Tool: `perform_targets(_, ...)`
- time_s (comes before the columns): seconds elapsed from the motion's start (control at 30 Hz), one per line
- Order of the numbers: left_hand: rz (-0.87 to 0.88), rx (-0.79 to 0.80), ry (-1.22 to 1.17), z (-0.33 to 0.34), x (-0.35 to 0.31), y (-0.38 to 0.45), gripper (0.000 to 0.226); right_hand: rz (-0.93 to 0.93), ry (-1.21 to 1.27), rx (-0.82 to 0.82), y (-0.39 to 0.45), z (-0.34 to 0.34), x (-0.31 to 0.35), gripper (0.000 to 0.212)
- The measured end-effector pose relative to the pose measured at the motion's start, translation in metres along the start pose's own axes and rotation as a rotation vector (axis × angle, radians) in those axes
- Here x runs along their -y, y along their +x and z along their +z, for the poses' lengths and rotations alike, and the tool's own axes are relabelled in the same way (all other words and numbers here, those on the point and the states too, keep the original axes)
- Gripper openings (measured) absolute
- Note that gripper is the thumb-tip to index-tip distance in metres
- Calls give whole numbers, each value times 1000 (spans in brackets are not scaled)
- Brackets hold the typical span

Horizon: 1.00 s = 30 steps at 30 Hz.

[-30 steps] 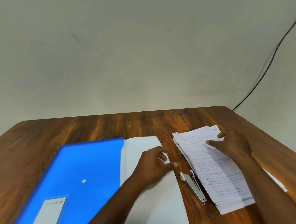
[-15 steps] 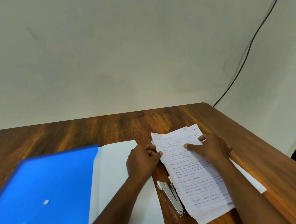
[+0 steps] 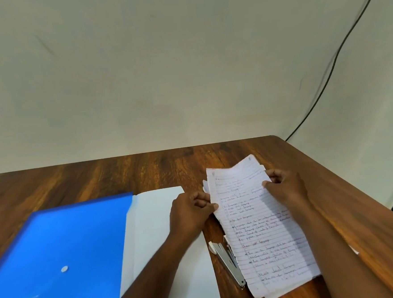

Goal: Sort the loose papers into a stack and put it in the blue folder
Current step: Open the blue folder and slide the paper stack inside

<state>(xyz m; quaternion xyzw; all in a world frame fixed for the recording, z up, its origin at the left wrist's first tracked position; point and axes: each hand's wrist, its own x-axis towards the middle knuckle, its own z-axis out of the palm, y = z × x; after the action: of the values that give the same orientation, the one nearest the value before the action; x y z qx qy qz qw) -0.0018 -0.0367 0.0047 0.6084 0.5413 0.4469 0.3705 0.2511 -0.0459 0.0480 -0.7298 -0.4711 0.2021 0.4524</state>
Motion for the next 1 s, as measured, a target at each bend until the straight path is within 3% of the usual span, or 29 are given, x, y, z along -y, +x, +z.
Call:
perform_targets(0.17,7,12,-167,-2,0,0,25,27,363,113,2,-16,3,20)
perform_targets(0.27,28,13,-289,-5,-3,-1,30,-49,384,212,0,-21,2,25)
perform_targets(0.4,41,63,-251,-7,-3,-3,23,-31,295,354,3,-27,-3,25)
perform_targets(0.5,35,66,-255,-5,0,-2,26,50,381,201,11,-26,-8,40)
perform_targets(0.6,55,68,-273,-5,0,-1,32,98,320,-102,15,-25,-13,24)
perform_targets(0.67,62,79,-274,-4,0,-2,32,76,234,-106,16,-22,-23,10)
perform_targets(0.77,76,103,-248,-2,-1,-4,30,99,156,-19,19,-16,-34,21)
perform_targets(1.0,72,150,-253,-3,-4,-7,25,55,69,-69,18,-14,-34,24)
